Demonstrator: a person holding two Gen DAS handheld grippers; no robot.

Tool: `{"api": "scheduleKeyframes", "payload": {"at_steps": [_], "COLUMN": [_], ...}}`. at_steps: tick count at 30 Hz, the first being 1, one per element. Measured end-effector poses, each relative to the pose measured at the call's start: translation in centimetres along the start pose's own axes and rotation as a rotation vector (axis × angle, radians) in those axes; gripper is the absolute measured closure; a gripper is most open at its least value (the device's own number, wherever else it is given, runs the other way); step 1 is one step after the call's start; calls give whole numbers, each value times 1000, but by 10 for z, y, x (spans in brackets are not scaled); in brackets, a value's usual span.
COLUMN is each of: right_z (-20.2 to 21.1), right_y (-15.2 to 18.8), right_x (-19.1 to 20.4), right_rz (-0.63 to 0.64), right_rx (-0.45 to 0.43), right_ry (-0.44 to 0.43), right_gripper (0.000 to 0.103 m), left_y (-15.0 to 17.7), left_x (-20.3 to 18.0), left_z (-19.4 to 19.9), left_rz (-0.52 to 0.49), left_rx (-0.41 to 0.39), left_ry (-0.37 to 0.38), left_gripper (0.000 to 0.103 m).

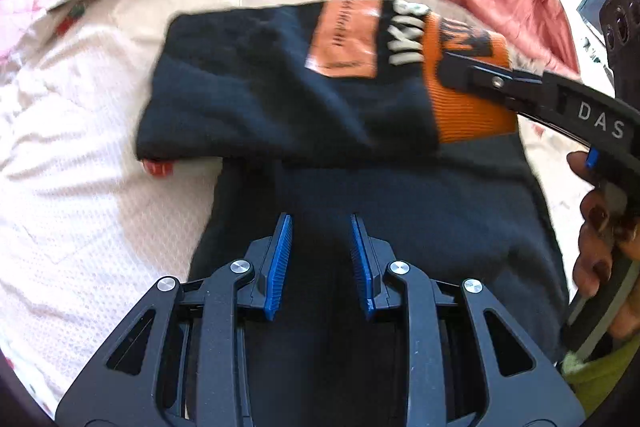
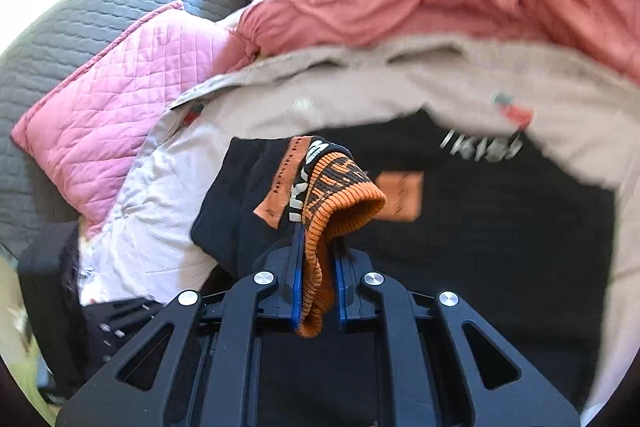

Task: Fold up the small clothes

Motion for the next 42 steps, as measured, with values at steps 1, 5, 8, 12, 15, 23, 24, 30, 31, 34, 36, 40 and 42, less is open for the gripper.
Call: {"api": "scheduleKeyframes", "payload": {"at_steps": [1, 5, 8, 12, 15, 23, 24, 30, 31, 34, 36, 40, 42], "right_z": [6, 29, 37, 46, 51, 41, 39, 31, 30, 31, 30, 35, 36], "right_y": [-5, -18, -20, -14, -5, 11, 12, 13, 13, 12, 12, 13, 13], "right_x": [-4, -38, -65, -98, -115, -148, -152, -153, -153, -157, -166, -190, -197], "right_rz": [13, 28, 11, -22, -50, -131, -135, -107, -100, -94, -113, -227, -276], "right_rx": [-12, -43, -51, -39, -41, -45, -40, -27, -28, -39, -32, -25, -31], "right_ry": [16, 114, 162, 199, 209, 224, 224, 226, 232, 246, 261, 188, 155], "right_gripper": [92, 92, 92, 92, 92, 92, 92, 91, 91, 87, 85, 83, 71], "left_y": [-1, -6, -8, -7, -13, -47, -56, -89, -89, -81, -78, -76, -76], "left_x": [0, 6, 7, 9, 1, -13, -15, -28, -25, -13, -14, -14, -12], "left_z": [4, 13, 14, 11, 4, -7, -12, -61, -74, -93, -93, -92, -92], "left_rz": [-5, -2, 0, -8, -12, -45, -45, -72, -68, -23, -35, -53, -44], "left_rx": [-21, -75, -85, -82, -80, -76, -72, -5, 35, 79, 71, 70, 71], "left_ry": [-5, -1, 10, 14, 5, -61, -74, -125, -147, -156, -162, -164, -157], "left_gripper": [82, 82, 81, 81, 80, 75, 75, 75, 75, 75, 75, 75, 75]}}
Point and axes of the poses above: each gripper's, at about its wrist camera, not at the fingertips, and z roughly against the way its jaws point, x to its left, y to its underside, the point moved 1 cm from there along -z, roughly the way its jaws point, and after that the axes turned 7 degrees about -z, right-handed, at the moved point
